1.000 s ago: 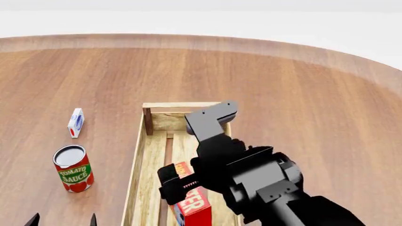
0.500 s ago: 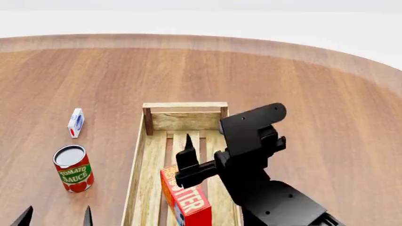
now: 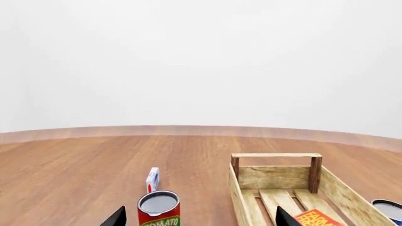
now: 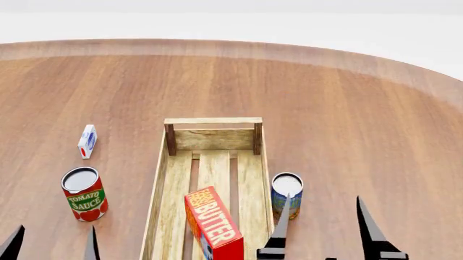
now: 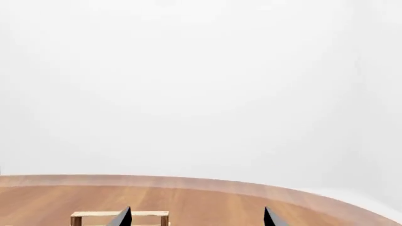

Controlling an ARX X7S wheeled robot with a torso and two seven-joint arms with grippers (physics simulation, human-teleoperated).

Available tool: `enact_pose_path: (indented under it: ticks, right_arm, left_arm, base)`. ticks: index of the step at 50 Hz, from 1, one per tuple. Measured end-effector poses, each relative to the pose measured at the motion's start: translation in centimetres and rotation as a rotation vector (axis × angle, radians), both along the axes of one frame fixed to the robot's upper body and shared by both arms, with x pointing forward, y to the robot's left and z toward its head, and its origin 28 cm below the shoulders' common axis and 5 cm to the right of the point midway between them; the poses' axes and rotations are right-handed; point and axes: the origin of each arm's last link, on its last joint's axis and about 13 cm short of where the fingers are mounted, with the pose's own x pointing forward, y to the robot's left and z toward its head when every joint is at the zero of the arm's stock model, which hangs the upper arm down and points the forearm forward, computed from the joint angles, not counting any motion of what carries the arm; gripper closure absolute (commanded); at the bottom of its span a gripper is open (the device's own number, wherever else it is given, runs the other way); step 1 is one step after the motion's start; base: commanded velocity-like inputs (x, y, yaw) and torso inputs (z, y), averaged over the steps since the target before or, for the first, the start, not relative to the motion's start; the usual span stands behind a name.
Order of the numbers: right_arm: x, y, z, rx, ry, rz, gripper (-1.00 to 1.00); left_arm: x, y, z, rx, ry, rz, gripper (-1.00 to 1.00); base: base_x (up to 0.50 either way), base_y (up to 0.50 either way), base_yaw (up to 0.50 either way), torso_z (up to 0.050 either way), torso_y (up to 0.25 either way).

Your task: Pick up the butter and put it in the tray.

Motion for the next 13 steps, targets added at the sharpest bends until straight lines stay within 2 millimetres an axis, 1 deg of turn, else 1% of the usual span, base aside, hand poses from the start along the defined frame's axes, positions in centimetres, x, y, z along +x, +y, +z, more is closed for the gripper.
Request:
enact_pose_path:
  ticks: [13]
  right_arm:
    - [-1.6, 0.0, -0.8, 0.011, -0.037, -0.036, -1.0]
  left_arm:
    - [-0.1, 0.0, 0.4, 0.001, -0.02, 0.004, -1.0]
  base:
    - [0.0, 0.0, 0.0, 0.0, 0.0]
